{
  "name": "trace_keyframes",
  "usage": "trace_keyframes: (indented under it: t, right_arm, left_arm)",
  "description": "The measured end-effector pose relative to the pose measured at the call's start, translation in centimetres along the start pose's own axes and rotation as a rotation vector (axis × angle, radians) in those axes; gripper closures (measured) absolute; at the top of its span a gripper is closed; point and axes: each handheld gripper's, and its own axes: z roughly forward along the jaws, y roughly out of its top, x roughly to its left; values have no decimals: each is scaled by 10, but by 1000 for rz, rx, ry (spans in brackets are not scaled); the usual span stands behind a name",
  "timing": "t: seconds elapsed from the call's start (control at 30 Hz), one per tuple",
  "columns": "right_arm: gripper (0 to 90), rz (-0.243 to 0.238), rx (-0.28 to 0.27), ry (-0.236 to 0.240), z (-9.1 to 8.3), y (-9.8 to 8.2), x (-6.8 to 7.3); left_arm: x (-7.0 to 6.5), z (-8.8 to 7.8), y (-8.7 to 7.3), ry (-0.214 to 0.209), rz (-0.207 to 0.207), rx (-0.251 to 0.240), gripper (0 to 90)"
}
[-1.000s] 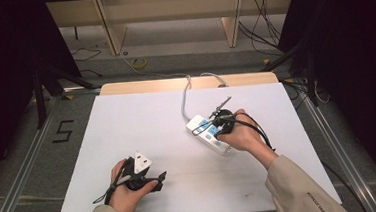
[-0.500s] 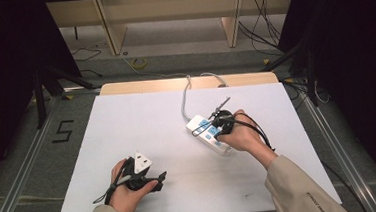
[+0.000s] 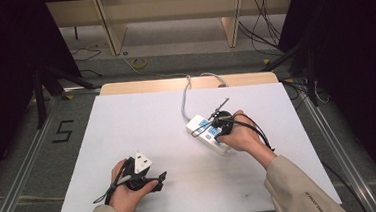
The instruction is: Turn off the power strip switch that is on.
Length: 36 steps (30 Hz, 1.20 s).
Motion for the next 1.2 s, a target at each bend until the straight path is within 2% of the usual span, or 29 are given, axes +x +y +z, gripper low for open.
trace_keyframes:
  t: [1.2]
  right_arm:
    - [900,7,33,1,6,2,2]
  left_arm:
    - [0,1,0,0,-2,1,192]
